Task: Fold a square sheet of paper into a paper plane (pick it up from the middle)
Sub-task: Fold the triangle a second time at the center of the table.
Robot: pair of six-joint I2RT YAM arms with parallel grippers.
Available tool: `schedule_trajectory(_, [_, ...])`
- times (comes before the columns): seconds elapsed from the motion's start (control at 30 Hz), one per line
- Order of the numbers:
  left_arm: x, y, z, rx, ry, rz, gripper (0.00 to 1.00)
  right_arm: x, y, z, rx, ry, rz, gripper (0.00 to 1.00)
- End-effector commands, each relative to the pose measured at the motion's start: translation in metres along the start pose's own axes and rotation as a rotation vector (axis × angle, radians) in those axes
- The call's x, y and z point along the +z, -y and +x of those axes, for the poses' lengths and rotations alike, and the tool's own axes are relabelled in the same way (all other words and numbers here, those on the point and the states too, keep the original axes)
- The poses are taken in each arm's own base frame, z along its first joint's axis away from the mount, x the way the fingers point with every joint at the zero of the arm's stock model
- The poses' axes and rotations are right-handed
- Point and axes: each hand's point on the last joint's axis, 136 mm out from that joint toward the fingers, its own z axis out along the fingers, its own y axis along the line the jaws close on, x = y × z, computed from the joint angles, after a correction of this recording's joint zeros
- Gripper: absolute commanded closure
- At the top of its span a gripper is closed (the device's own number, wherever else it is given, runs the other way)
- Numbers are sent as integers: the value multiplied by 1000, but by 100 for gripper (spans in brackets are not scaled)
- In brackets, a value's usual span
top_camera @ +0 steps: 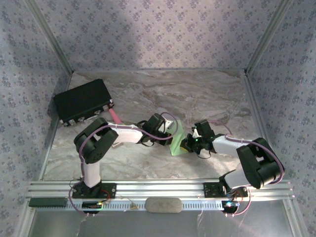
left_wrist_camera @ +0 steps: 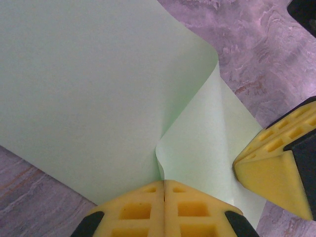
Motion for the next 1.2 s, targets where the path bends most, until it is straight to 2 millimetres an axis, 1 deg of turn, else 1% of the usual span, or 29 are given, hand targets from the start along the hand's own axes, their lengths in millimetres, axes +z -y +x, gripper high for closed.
schedule_trajectory(0.0, [0, 0, -11, 28, 21, 11, 98, 2, 20, 10, 21, -31, 74, 92])
schedule_trajectory(0.43, [1, 9, -12, 44, 5, 54, 97, 2, 21, 11, 23, -36, 75, 92])
schedule_trajectory(0.87, [4, -1, -6, 38, -20, 12, 98, 2, 21, 11, 24, -39, 76, 92])
schedule_trajectory(1.17, [3, -2, -5, 38, -20, 7, 97, 2, 21, 11, 23, -36, 74, 92])
